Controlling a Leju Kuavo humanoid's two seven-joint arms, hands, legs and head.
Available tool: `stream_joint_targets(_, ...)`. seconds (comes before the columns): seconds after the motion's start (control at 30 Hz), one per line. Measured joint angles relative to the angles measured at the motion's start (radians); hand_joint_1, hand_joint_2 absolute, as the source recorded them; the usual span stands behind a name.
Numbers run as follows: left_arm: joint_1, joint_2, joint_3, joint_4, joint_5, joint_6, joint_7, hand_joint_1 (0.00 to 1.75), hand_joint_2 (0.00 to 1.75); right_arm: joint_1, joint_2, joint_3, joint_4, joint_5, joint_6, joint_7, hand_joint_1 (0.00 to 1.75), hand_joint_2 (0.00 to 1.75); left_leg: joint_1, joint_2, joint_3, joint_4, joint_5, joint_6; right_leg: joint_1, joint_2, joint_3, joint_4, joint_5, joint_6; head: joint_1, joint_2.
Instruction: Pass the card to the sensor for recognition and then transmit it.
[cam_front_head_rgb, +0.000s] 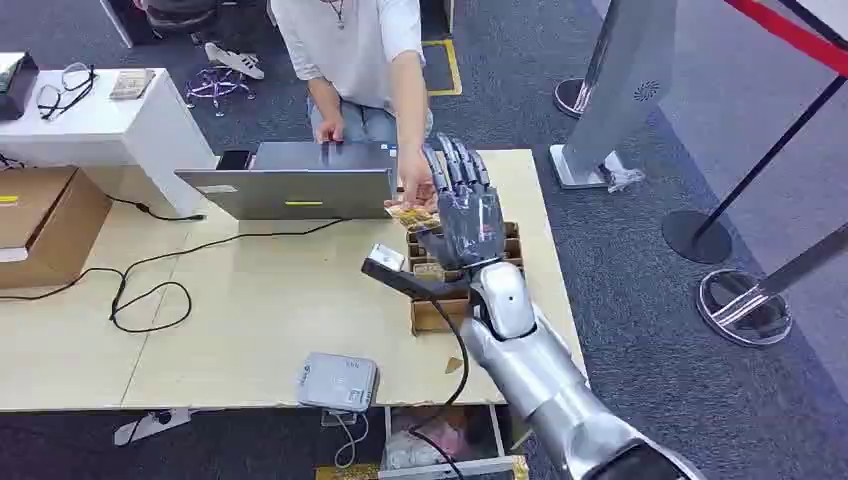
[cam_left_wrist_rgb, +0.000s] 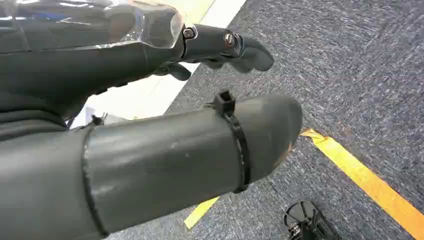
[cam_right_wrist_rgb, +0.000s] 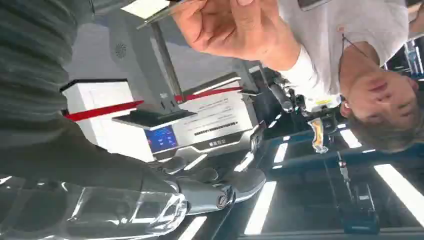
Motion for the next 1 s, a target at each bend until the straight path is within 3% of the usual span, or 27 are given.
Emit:
stream_joint_targets(0.13,0.004,0.006,0.0,0.0,-0.006,-0.011,-0.009,0.0,0.0,0.009,-0.008,-0.006,-0.011,0.0,0.0,0.0,0.0,1.75,0.0,0.0,0.0,0.0,0.0,0.0,0.0,0.0,0.0,0.0,0.0,0.0,0.0,0.0)
stream_joint_targets(0.17,0.005,0.007,0.0,0.0,-0.007,-0.012,-0.01,0.0,0.0,0.01,-0.01,-0.007,-0.014,0.002,0.0,0.0,0.3,1.75,0.0,0.0,0.0,0.0,0.0,0.0,0.0,0.0,0.0,0.0,0.0,0.0,0.0,0.0)
stream_joint_targets(0.2,0.005,0.008,0.0,0.0,-0.008,-0.015,-0.011,0.0,0.0,0.011,-0.012,-0.008,-0.016,0.003,0.0,0.0,1.41,1.75,0.0,0.0,0.0,0.0,0.0,0.0,0.0,0.0,0.0,0.0,0.0,0.0,0.0,0.0)
stream_joint_targets(0.23,0.005,0.01,0.0,0.0,-0.009,-0.018,-0.011,0.0,0.0,0.012,-0.013,-0.008,-0.016,0.003,0.0,0.0,1.52,1.75,0.0,0.0,0.0,0.0,0.0,0.0,0.0,0.0,0.0,0.0,0.0,0.0,0.0,0.0)
stream_joint_targets(0.27,0.005,0.011,0.0,0.0,-0.013,-0.021,-0.012,0.0,0.0,0.013,-0.014,-0.008,-0.017,0.004,0.001,0.0,1.75,1.75,0.0,0.0,0.0,0.0,0.0,0.0,0.0,0.0,0.0,0.0,0.0,0.0,0.0,0.0)
stream_joint_targets(1.0,0.011,0.018,-0.026,0.0,-0.076,-0.006,-0.026,0.0,0.0,0.027,-0.028,-0.008,-0.063,-0.002,0.027,0.0,1.75,1.75,0.0,0.0,0.0,0.0,0.0,0.0,0.0,0.0,0.0,0.0,0.0,0.0,0.0,0.0)
